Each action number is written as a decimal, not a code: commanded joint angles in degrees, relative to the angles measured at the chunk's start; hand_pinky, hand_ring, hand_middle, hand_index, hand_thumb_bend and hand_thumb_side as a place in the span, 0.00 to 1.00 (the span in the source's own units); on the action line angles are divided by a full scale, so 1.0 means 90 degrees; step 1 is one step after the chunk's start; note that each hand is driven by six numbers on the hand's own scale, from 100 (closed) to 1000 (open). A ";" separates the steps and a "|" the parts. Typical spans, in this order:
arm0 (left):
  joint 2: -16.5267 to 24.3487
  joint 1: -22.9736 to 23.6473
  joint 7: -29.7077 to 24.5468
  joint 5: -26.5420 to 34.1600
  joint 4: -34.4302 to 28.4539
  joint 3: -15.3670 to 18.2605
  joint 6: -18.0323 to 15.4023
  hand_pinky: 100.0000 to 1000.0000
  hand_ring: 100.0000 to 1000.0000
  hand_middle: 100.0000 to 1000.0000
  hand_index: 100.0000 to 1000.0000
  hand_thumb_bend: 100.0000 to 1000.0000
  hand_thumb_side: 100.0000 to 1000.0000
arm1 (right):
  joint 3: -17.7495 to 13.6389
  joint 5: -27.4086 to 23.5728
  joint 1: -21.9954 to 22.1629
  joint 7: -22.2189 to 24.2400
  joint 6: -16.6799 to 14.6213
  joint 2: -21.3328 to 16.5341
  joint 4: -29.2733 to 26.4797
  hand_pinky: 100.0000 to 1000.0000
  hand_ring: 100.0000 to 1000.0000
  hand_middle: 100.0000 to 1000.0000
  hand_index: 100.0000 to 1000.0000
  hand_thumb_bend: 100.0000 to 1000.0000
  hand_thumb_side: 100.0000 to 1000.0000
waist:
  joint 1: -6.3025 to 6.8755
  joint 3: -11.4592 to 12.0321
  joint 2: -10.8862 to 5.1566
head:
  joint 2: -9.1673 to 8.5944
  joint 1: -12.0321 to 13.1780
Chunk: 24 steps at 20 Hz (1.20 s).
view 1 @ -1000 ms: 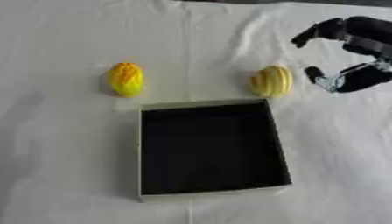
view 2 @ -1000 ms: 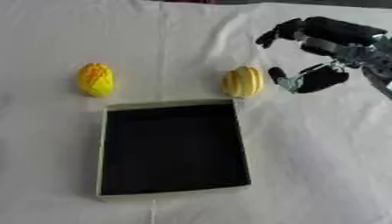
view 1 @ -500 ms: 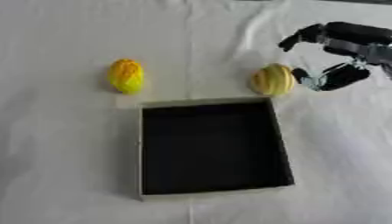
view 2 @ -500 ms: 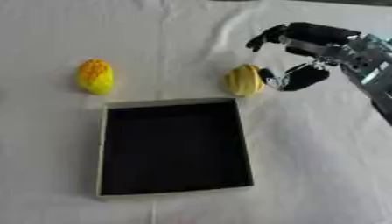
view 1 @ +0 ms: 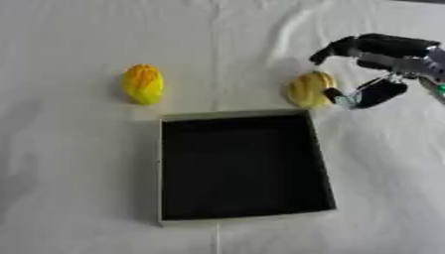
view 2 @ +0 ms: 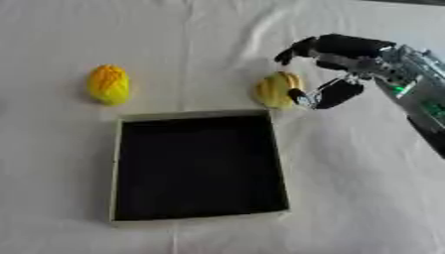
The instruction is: Pick up objects on the table and place them in the box.
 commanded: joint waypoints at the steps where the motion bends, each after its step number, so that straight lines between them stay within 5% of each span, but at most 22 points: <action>1: 0.0045 -0.0092 -0.0053 0.0044 -0.0102 0.0003 -0.0001 0.84 0.79 0.71 0.83 0.00 0.57 | -0.0063 0.0255 -0.0101 -0.0040 -0.0079 -0.0043 0.0221 0.93 0.92 0.79 0.92 0.09 0.28 | 0.0023 0.0025 -0.0102 | -0.0036 -0.0034; 9: -0.0012 -0.0111 -0.0102 0.0075 -0.0102 -0.0022 0.0050 0.84 0.78 0.71 0.83 0.00 0.57 | -0.0054 0.0452 -0.0155 -0.0352 -0.0104 0.0118 0.0457 0.88 0.84 0.67 0.83 0.05 0.14 | 0.0012 0.0069 -0.0040 | -0.0036 -0.0050; 11: -0.0021 -0.0110 -0.0111 0.0078 -0.0102 -0.0022 0.0058 0.84 0.78 0.70 0.83 0.00 0.57 | -0.0033 0.0373 -0.0149 -0.0394 -0.0082 0.0139 0.0440 0.86 0.80 0.57 0.75 0.00 0.02 | 0.0015 0.0074 -0.0039 | -0.0031 -0.0045; 15: -0.0028 -0.0100 -0.0106 0.0078 -0.0102 -0.0007 0.0070 0.84 0.78 0.70 0.83 0.00 0.57 | -0.0041 -0.0098 -0.0061 -0.0544 0.0101 0.0055 0.0135 0.83 0.72 0.42 0.58 0.00 0.09 | 0.0023 0.0049 -0.0048 | 0.0000 -0.0002; 24: -0.0009 -0.0085 -0.0078 0.0083 -0.0102 0.0014 0.0089 0.84 0.78 0.70 0.83 0.00 0.57 | -0.0444 -0.1353 0.0206 -0.0841 0.0702 -0.0456 -0.1476 0.82 0.72 0.39 0.58 0.00 0.11 | 0.0052 -0.0041 -0.0110 | -0.0027 0.0033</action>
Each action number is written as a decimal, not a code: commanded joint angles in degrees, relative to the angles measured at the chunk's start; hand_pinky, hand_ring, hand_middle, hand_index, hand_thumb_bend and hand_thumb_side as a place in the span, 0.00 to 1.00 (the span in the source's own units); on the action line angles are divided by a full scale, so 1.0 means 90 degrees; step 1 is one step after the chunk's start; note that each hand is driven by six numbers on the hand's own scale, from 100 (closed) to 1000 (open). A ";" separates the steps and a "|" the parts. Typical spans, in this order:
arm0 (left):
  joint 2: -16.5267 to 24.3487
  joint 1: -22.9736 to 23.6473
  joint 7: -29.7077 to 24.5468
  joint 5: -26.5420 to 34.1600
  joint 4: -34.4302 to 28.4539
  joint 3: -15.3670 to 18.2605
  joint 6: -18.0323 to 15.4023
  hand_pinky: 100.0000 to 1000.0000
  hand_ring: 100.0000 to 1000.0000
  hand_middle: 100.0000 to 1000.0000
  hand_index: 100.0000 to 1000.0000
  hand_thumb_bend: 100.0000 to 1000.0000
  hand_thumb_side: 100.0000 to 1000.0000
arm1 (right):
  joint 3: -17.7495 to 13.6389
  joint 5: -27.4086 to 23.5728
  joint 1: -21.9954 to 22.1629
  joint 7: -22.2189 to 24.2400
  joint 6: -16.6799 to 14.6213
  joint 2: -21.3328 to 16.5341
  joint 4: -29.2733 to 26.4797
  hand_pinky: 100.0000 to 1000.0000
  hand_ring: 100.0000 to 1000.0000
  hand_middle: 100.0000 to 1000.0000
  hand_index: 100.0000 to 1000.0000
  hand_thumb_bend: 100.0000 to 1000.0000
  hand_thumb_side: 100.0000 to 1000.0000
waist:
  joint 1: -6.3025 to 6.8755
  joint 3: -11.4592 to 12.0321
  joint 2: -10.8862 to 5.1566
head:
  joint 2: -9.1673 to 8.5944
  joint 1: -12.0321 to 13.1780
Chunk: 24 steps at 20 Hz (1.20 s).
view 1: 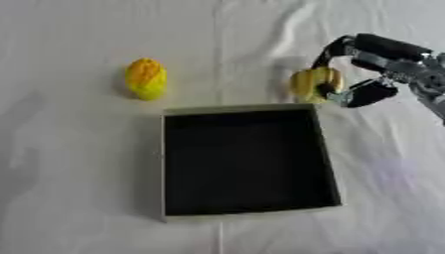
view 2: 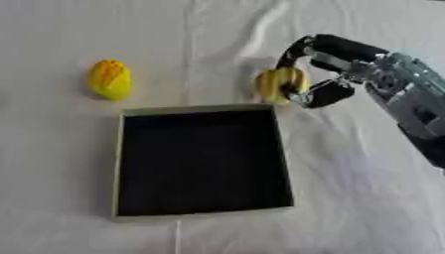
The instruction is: Pick up objects on the table and place them in the box.
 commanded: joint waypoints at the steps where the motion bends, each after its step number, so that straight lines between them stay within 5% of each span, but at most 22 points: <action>1: 0.0107 -0.0071 0.0027 0.0039 -0.0102 0.0053 0.0001 0.84 0.78 0.70 0.83 0.00 0.57 | -0.0376 -0.0428 -0.0040 -0.0173 0.0214 -0.0391 -0.0681 0.82 0.72 0.38 0.58 0.00 0.11 | 0.0051 -0.0037 -0.0183 | -0.0040 0.0021; 8: 0.0112 -0.0010 0.0045 0.0005 -0.0102 0.0067 0.0014 0.84 0.78 0.70 0.83 0.00 0.57 | -0.0890 -0.1014 0.0051 -0.0563 0.0570 -0.0653 -0.2136 0.82 0.71 0.34 0.56 0.00 0.13 | 0.0073 -0.0108 -0.0196 | -0.0043 0.0023; 10: 0.0125 -0.0009 0.0069 -0.0003 -0.0102 0.0085 0.0005 0.84 0.78 0.70 0.83 0.00 0.57 | -0.0867 -0.1227 -0.0005 -0.0510 0.0445 -0.0678 -0.2276 0.81 0.70 0.34 0.56 0.00 0.12 | 0.0079 -0.0122 -0.0208 | -0.0031 0.0016; 18: 0.0480 0.0010 0.0614 -0.0171 -0.0102 0.0389 -0.0262 0.83 0.79 0.71 0.83 0.00 0.57 | -0.0126 -0.1282 -0.0406 0.0190 -0.0765 -0.0124 -0.2320 0.78 0.67 0.39 0.58 0.00 0.11 | 0.0131 -0.0201 -0.0297 | 0.0022 -0.0028; 24: 0.0454 0.0103 0.0666 -0.0249 -0.0102 0.0353 -0.0245 0.83 0.78 0.71 0.83 0.00 0.57 | 0.0392 -0.0354 -0.0197 0.0381 -0.0628 0.0542 -0.2320 0.78 0.66 0.38 0.57 0.00 0.11 | 0.0143 -0.0269 -0.0320 | 0.0030 0.0064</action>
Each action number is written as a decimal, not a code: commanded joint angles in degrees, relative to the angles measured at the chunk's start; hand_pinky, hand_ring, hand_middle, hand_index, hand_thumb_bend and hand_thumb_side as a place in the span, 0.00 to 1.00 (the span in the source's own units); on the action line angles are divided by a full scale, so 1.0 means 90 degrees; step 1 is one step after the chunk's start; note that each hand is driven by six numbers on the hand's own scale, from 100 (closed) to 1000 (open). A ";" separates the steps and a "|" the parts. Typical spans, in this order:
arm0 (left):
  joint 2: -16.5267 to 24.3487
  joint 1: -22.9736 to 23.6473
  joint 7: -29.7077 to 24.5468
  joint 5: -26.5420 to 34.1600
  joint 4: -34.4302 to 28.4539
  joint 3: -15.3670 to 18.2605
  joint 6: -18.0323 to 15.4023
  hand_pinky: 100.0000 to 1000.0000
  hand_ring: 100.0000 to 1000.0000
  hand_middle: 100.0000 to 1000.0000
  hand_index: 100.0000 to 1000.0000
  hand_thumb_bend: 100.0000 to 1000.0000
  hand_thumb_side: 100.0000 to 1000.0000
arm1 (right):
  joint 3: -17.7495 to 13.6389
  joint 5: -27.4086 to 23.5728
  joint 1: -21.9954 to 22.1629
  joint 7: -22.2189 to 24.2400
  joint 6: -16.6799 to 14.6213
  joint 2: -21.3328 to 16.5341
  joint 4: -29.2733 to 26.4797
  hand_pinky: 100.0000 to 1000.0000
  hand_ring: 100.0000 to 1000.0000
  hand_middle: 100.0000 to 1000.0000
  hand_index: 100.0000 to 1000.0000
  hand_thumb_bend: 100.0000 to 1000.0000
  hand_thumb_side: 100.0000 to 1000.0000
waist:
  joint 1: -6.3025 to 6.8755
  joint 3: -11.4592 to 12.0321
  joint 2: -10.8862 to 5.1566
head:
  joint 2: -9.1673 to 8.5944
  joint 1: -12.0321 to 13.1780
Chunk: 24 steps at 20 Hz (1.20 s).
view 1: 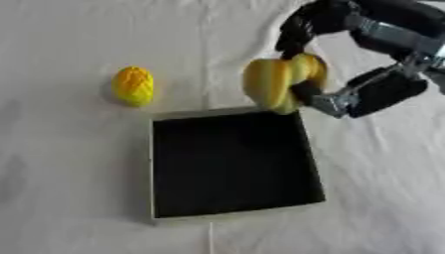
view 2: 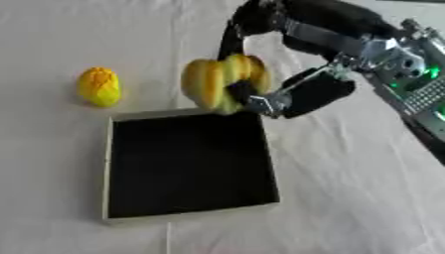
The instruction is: Pick up objects on the table and place them in the box.
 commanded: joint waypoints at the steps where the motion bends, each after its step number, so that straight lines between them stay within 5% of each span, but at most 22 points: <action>1: 0.0156 -0.0020 0.0013 -0.0052 -0.0102 0.0034 0.0006 0.83 0.78 0.71 0.83 0.00 0.57 | 0.0173 0.0469 0.0075 0.0077 0.0194 0.0170 -0.0104 0.78 0.65 0.38 0.57 0.00 0.11 | 0.0032 -0.0019 -0.0168 | 0.0012 0.0041; 12: 0.0030 0.0021 -0.0140 -0.0001 -0.0102 -0.0038 0.0071 0.84 0.78 0.70 0.83 0.00 0.57 | 0.0563 0.1698 0.0368 0.0332 0.1207 0.0858 -0.0001 0.78 0.65 0.40 0.58 0.00 0.11 | 0.0071 -0.0021 -0.0137 | 0.0052 -0.0018; 13: 0.0016 0.0027 -0.0153 0.0004 -0.0102 -0.0041 0.0078 0.84 0.78 0.70 0.83 0.00 0.57 | 0.0618 0.1859 0.0381 0.0340 0.1220 0.0930 0.0102 0.78 0.66 0.41 0.58 0.00 0.00 | 0.0069 -0.0011 -0.0134 | 0.0054 -0.0032; 14: 0.0003 0.0032 -0.0164 0.0009 -0.0102 -0.0043 0.0086 0.84 0.78 0.70 0.83 0.00 0.57 | 0.0680 0.2032 0.0397 0.0335 0.1189 0.0997 0.0212 0.78 0.66 0.41 0.58 0.00 0.11 | 0.0066 -0.0002 -0.0130 | 0.0052 -0.0043; 17: -0.0027 0.0038 -0.0187 0.0025 -0.0102 -0.0047 0.0109 0.84 0.78 0.70 0.82 0.00 0.57 | 0.0866 0.2542 0.0445 0.0267 0.0942 0.1166 0.0514 0.78 0.68 0.45 0.61 0.00 0.09 | 0.0064 0.0018 -0.0116 | 0.0059 -0.0039; 24: -0.0064 0.0034 -0.0233 0.0059 -0.0102 -0.0062 0.0149 0.84 0.78 0.70 0.82 0.00 0.57 | 0.0956 0.3449 0.0549 0.0167 0.0149 0.1247 0.0675 0.83 0.84 0.72 0.84 0.00 0.08 | 0.0070 0.0004 -0.0114 | 0.0065 -0.0026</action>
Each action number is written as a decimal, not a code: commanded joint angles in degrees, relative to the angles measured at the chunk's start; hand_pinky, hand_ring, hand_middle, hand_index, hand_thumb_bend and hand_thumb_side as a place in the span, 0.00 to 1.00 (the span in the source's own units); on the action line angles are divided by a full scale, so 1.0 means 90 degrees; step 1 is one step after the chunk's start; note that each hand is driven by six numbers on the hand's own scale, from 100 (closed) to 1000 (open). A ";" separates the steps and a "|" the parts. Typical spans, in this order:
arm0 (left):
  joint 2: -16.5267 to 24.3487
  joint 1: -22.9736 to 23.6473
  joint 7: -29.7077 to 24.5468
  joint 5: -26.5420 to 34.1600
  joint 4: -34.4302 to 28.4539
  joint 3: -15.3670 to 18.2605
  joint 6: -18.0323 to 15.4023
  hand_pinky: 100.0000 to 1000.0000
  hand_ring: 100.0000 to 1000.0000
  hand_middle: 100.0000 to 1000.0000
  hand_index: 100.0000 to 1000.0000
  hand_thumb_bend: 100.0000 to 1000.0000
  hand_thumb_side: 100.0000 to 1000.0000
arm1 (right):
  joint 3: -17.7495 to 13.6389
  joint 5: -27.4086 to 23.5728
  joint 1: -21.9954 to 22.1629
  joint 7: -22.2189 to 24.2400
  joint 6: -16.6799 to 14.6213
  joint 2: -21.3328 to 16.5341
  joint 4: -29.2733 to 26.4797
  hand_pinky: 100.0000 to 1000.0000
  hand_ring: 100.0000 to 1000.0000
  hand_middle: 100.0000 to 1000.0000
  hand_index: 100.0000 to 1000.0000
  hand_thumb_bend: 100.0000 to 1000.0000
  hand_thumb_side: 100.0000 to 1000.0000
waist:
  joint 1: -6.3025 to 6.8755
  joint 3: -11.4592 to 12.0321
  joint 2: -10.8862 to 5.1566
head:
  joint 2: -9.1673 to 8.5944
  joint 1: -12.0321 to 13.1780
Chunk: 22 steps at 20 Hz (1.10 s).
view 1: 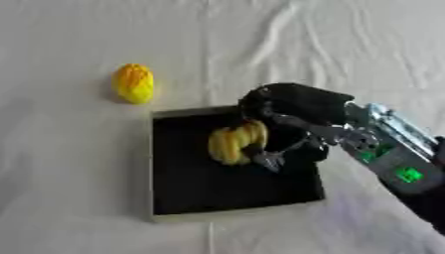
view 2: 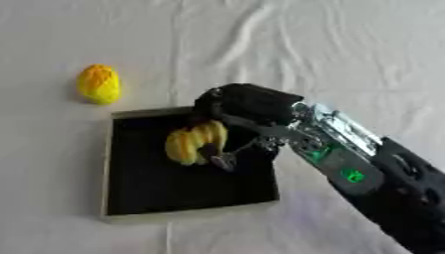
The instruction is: Pick up objects on the table and place them in the box.
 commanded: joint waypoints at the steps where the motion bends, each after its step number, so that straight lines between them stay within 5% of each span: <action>1: 0.0063 -0.0029 -0.0033 0.0024 -0.0102 0.0016 0.0013 0.84 0.78 0.70 0.82 0.00 0.57 | -0.0051 0.0385 0.0012 -0.0013 -0.0342 -0.0085 -0.0060 0.85 0.88 0.76 0.86 0.00 0.10 | 0.0031 -0.0007 -0.0127 | 0.0025 -0.0009; 5: 0.0052 -0.0033 -0.0061 0.0039 -0.0102 0.0001 0.0032 0.84 0.78 0.70 0.82 0.00 0.57 | -0.0139 0.0597 0.0091 -0.0159 -0.0585 -0.0088 -0.0203 0.90 0.94 0.80 0.90 0.00 0.50 | 0.0041 -0.0029 -0.0130 | 0.0011 0.0002; 8: 0.0061 -0.0036 -0.0070 0.0044 -0.0102 0.0005 0.0041 0.84 0.78 0.70 0.82 0.00 0.57 | -0.0273 0.0392 0.0155 -0.0278 -0.0708 -0.0125 -0.0512 0.90 0.93 0.77 0.90 0.00 0.57 | 0.0047 -0.0046 -0.0135 | 0.0005 0.0010; 16: 0.0084 -0.0045 -0.0081 0.0061 -0.0102 -0.0010 0.0065 0.84 0.78 0.70 0.82 0.00 0.57 | -0.0925 -0.1256 -0.0050 -0.0697 -0.0627 -0.0255 -0.0817 0.89 0.90 0.67 0.87 0.00 0.32 | 0.0053 -0.0119 -0.0176 | -0.0054 0.0071; 17: 0.0091 -0.0049 -0.0078 0.0064 -0.0102 -0.0011 0.0067 0.84 0.78 0.70 0.82 0.00 0.57 | -0.1045 -0.1553 -0.0099 -0.0771 -0.0600 -0.0284 -0.0818 0.90 0.90 0.66 0.87 0.00 0.49 | 0.0057 -0.0130 -0.0182 | -0.0062 0.0087; 18: 0.0104 -0.0055 -0.0077 0.0068 -0.0102 -0.0014 0.0069 0.84 0.78 0.70 0.82 0.00 0.57 | -0.1200 -0.1872 -0.0145 -0.0881 -0.0557 -0.0327 -0.0818 0.90 0.89 0.64 0.86 0.00 0.21 | 0.0062 -0.0141 -0.0189 | -0.0070 0.0104; 19: 0.0121 -0.0065 -0.0076 0.0069 -0.0102 -0.0018 0.0073 0.84 0.78 0.70 0.82 0.00 0.57 | -0.1361 -0.2203 -0.0176 -0.1004 -0.0520 -0.0379 -0.0818 0.90 0.89 0.62 0.86 0.00 0.20 | 0.0067 -0.0150 -0.0194 | -0.0079 0.0116; 22: 0.0315 -0.0124 -0.0080 0.0045 -0.0102 -0.0040 0.0098 0.84 0.78 0.71 0.82 0.00 0.56 | -0.1938 -0.3513 -0.0116 -0.1490 -0.0482 -0.0594 -0.0818 0.91 0.87 0.57 0.83 0.00 0.39 | 0.0082 -0.0181 -0.0194 | -0.0109 0.0177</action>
